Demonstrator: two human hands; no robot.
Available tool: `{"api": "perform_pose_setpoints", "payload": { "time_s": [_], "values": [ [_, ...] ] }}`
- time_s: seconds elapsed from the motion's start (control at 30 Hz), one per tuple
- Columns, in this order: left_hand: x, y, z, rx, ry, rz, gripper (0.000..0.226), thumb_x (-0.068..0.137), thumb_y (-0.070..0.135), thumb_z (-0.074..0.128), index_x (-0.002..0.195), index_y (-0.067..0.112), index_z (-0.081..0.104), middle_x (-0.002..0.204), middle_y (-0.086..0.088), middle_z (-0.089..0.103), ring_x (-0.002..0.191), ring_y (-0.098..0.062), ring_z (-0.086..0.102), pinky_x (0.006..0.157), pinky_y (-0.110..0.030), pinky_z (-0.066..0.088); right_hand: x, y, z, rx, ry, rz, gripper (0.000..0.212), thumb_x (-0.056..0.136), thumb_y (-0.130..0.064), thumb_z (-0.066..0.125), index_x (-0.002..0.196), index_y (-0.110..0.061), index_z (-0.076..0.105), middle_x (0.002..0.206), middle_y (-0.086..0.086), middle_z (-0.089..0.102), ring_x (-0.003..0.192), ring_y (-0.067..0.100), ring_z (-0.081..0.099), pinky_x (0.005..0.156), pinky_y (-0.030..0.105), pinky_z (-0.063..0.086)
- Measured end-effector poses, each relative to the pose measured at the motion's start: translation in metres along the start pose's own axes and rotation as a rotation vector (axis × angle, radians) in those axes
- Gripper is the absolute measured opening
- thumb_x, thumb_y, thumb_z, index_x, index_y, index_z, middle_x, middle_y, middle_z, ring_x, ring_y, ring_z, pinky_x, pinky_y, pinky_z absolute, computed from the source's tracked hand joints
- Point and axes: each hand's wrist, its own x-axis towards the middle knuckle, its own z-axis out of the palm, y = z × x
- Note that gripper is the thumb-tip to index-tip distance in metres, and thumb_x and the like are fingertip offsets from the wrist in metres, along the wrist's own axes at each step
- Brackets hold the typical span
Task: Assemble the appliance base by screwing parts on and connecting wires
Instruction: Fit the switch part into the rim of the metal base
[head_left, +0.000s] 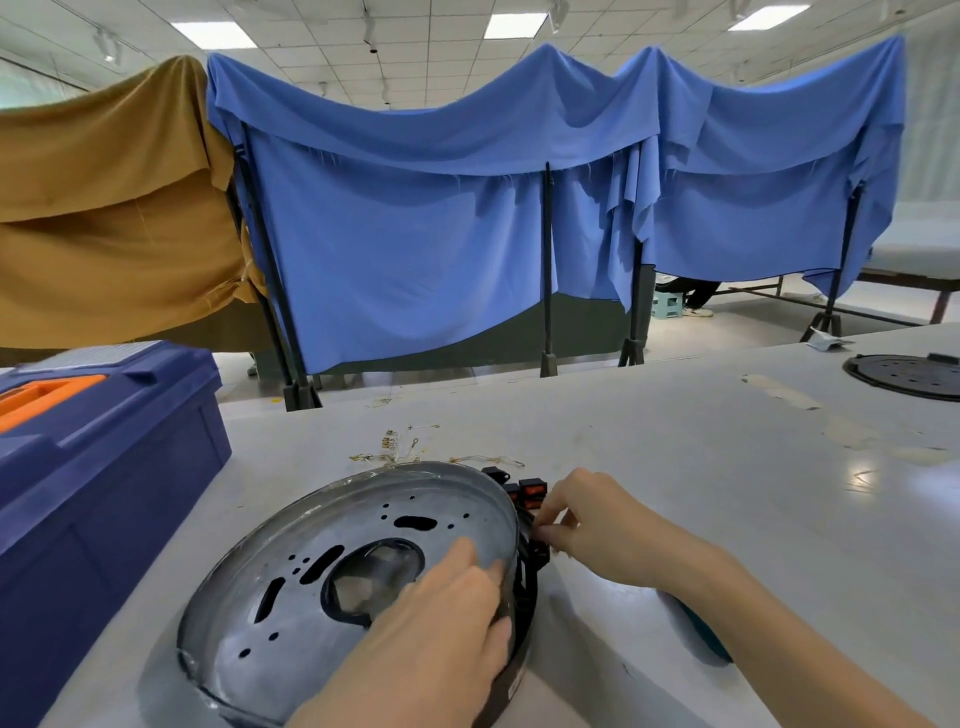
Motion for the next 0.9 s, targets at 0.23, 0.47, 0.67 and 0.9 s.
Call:
{"api": "perform_pose_setpoints", "payload": {
  "time_s": [0.23, 0.47, 0.67, 0.9],
  "values": [
    [-0.007, -0.013, -0.013, -0.113, 0.084, 0.055, 0.035, 0.100, 0.034, 0.045, 0.071, 0.018, 0.033, 0.087, 0.006, 0.030, 0.073, -0.014, 0.039, 0.065, -0.028, 0.028, 0.001, 0.001, 0.002, -0.025, 0.006, 0.000, 0.020, 0.095, -0.010, 0.057, 0.091, 0.000, 0.074, 0.093, 0.020, 0.070, 0.090, 0.039, 0.063, 0.076, 0.041, 0.052],
    [-0.007, -0.010, -0.014, -0.174, 0.126, 0.079, 0.035, 0.100, 0.031, 0.045, 0.072, 0.013, 0.037, 0.085, 0.007, 0.032, 0.066, -0.006, 0.035, 0.062, -0.018, 0.031, 0.002, 0.001, 0.001, -0.032, 0.005, 0.000, 0.021, 0.096, -0.013, 0.057, 0.093, -0.003, 0.076, 0.092, 0.014, 0.072, 0.087, 0.032, 0.065, 0.076, 0.038, 0.053],
    [-0.001, -0.001, -0.005, -0.135, 0.073, 0.086, 0.034, 0.100, 0.033, 0.045, 0.073, 0.015, 0.036, 0.090, 0.005, 0.032, 0.079, -0.016, 0.039, 0.075, -0.031, 0.037, 0.003, 0.000, 0.001, -0.033, 0.023, 0.018, 0.020, 0.095, -0.009, 0.057, 0.088, -0.004, 0.074, 0.064, -0.001, 0.054, 0.060, 0.019, 0.046, 0.055, 0.024, 0.039],
    [0.004, -0.002, 0.002, -0.100, 0.046, 0.059, 0.036, 0.100, 0.031, 0.045, 0.069, 0.017, 0.031, 0.093, 0.003, 0.031, 0.088, -0.024, 0.048, 0.083, -0.035, 0.043, 0.001, 0.000, 0.000, -0.015, 0.021, -0.015, 0.021, 0.094, -0.007, 0.056, 0.084, -0.001, 0.073, 0.070, 0.010, 0.057, 0.067, 0.026, 0.048, 0.060, 0.031, 0.041]
  ]
}}
